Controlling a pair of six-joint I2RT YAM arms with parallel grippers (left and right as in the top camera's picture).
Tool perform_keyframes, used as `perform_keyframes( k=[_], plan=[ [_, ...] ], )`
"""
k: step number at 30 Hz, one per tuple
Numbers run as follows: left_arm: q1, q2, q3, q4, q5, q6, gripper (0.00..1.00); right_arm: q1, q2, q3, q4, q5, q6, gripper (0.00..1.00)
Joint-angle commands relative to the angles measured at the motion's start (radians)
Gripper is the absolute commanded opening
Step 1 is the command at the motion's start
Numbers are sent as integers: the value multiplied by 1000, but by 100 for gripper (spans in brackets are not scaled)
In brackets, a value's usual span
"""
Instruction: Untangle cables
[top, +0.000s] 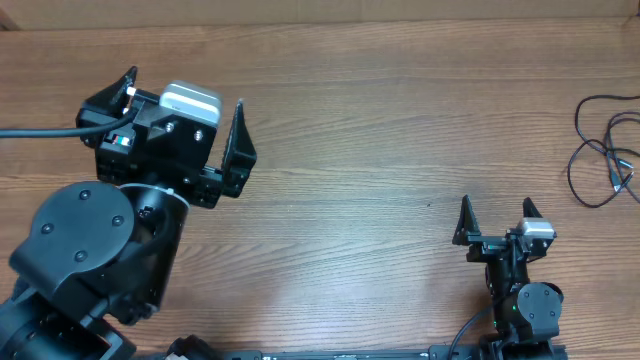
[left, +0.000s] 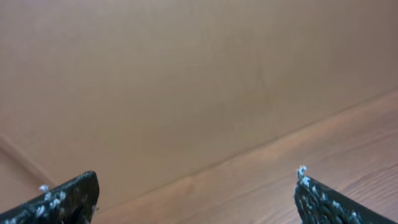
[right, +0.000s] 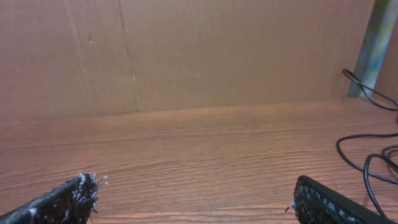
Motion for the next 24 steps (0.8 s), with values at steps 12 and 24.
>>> perform_keyframes(
  k=[12,24],
  plan=[
    [-1,141,3,1410,451,0,100,5,2,-9,4,11,-4,100],
    [138,-11,-29,1378,702,-48,100,5,2,-9,4,11,-4,100]
  ],
)
